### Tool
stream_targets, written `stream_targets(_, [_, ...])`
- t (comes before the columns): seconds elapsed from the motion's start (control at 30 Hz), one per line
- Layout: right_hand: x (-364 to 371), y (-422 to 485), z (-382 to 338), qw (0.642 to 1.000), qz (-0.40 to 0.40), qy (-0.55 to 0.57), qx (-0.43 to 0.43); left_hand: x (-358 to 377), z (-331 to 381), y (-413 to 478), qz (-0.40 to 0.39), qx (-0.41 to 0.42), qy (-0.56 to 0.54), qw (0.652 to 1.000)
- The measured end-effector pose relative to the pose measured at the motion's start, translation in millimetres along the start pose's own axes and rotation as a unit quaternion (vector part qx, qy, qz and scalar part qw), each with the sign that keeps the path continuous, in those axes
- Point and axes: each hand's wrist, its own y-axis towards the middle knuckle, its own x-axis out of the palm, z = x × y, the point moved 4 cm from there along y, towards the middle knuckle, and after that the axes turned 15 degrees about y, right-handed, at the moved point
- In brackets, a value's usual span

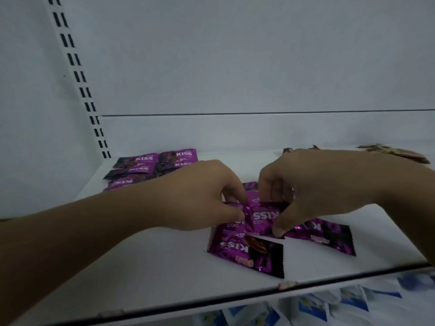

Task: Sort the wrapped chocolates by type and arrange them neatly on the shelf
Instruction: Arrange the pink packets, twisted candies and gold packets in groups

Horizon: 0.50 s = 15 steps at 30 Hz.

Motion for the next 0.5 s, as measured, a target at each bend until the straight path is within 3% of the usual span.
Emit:
stream_targets(0.3, [-24.1,5.2,-12.8,0.984,0.08,0.126,-0.097,-38.5,-46.5,-30.9,0.068,-0.096,-0.061,0.991])
stream_targets(0.4, [-26.6,17.7,-34.0,0.971,0.096,0.172,-0.136,-53.9,-70.8,-53.2,0.047,-0.134,-0.066,0.988])
stream_targets(0.5, [-7.3,33.4,-54.9,0.973,0.045,0.165,-0.153,-51.4,-84.8,-73.5,-0.003,-0.147,-0.063,0.987])
